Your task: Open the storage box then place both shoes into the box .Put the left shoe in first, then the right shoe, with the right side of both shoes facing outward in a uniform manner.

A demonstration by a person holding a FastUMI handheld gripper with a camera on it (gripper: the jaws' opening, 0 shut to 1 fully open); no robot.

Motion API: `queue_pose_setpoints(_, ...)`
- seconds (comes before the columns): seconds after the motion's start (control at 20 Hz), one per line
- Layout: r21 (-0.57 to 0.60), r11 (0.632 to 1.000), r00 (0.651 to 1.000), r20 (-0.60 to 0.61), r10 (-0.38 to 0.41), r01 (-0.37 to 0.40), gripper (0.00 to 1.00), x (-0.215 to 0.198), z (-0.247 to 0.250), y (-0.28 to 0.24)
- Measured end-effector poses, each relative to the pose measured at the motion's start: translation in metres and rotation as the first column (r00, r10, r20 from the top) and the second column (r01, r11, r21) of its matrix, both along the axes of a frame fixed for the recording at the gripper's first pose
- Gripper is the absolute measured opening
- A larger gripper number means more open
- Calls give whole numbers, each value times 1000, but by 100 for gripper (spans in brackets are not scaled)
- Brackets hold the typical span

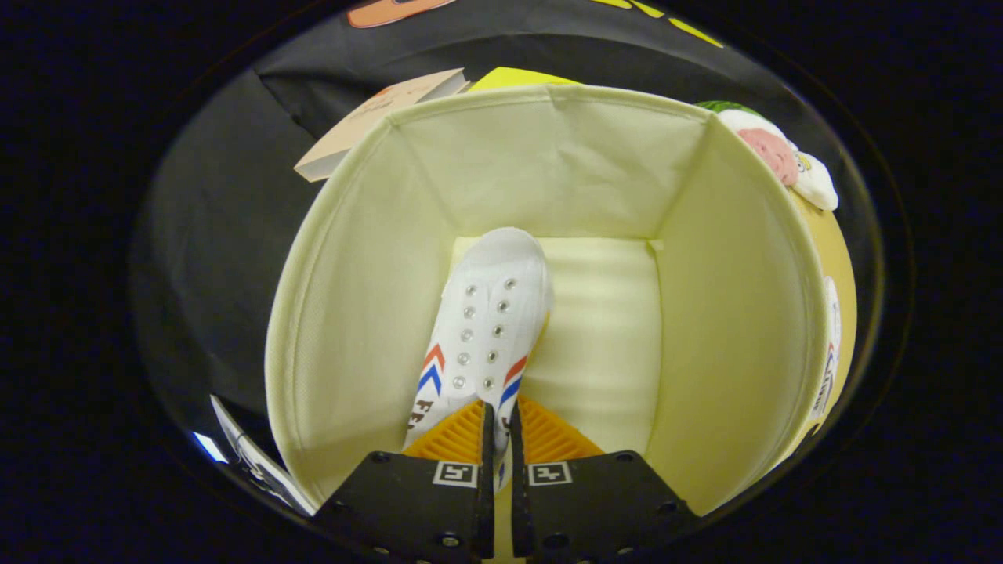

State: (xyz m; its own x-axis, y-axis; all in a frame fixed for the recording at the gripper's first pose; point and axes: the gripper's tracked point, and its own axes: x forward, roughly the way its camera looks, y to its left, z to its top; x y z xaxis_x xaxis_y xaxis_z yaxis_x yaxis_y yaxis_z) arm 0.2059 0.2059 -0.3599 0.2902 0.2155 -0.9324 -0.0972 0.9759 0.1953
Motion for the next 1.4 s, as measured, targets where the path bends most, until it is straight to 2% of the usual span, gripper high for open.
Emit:
queue_pose_setpoints(0.1, 7, 1000, 1000, -18, 7, -7, 12, -4, 10, -6)
queue_pose_setpoints(0.15, 37, 999, 1000, -5, 17, -17, 19, -3, 15, -5)
queue_pose_setpoints(0.4, 134, 989, 997, 48, 58, -64, 77, -10, 78, -33)
queue_pose_setpoints(0.55, 143, 983, 989, 112, 96, -112, 88, -16, 112, -70)
queue_pose_setpoints(0.8, 134, 984, 982, 164, 94, -117, 91, -33, 129, -156)
queue_pose_setpoints(1.2, 23, 1000, 993, 115, -19, 16, 91, -34, 68, -350)
queue_pose_setpoints(1.4, -42, 997, 994, 91, -64, 68, 91, -27, 33, -430)
